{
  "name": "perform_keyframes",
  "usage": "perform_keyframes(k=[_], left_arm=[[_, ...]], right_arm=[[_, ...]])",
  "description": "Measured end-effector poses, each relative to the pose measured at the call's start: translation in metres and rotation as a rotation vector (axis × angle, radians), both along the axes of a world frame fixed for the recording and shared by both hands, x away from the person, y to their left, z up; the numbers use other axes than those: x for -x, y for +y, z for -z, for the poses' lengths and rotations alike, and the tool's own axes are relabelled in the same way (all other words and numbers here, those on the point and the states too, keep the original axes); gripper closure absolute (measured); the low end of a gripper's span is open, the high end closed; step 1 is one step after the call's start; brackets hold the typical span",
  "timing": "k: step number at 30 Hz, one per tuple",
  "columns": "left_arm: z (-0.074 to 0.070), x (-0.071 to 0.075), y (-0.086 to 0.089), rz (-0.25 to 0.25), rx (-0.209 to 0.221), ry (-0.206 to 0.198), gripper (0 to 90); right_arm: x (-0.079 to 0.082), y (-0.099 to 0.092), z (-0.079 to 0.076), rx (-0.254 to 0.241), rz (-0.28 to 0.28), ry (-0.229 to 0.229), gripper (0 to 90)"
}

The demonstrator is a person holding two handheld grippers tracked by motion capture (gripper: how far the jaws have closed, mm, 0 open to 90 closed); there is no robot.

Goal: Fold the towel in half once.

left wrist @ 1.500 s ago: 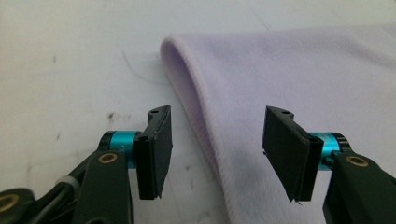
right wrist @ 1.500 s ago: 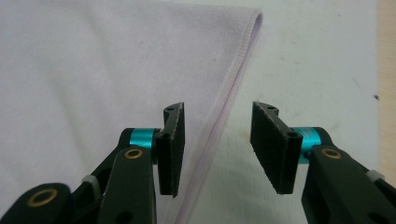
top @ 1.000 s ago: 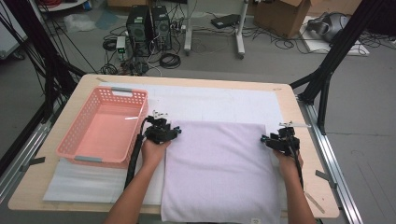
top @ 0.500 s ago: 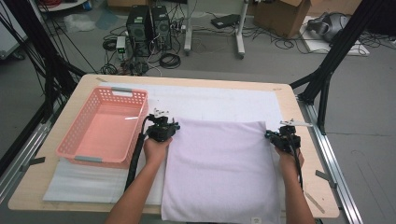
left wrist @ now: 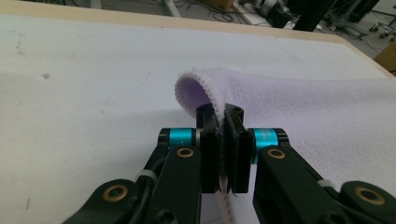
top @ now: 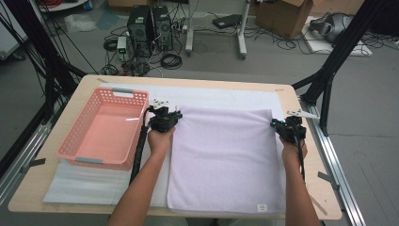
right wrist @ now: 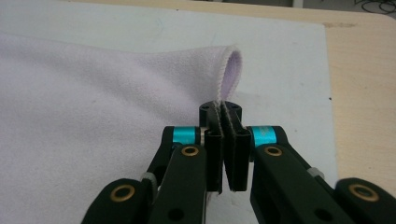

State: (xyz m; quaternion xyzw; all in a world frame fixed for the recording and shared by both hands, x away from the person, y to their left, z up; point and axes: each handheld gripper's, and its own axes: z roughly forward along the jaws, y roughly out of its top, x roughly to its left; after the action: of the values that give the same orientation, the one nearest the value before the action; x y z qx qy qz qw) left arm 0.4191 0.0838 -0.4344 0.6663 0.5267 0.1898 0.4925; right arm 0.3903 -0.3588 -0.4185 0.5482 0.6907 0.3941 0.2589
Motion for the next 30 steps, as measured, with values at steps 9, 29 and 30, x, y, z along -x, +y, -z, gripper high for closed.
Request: perform_keyframes(k=[9,29,30], left_arm=[[-0.007,0.008,0.003,0.081,0.022,-0.004,50.2],[-0.003,0.070,-0.001,0.282,0.013,-0.040,53.7],[-0.003,0.076,-0.001,0.285,0.025,-0.049,53.6]], right_arm=[[0.011,-0.007,-0.002,-0.011,0.042,0.017,64.9],[0.103,-0.015,0.020,0.025,-0.127,0.053,69.0],[0.106,-0.015,0.019,0.024,-0.128,0.053,69.0]])
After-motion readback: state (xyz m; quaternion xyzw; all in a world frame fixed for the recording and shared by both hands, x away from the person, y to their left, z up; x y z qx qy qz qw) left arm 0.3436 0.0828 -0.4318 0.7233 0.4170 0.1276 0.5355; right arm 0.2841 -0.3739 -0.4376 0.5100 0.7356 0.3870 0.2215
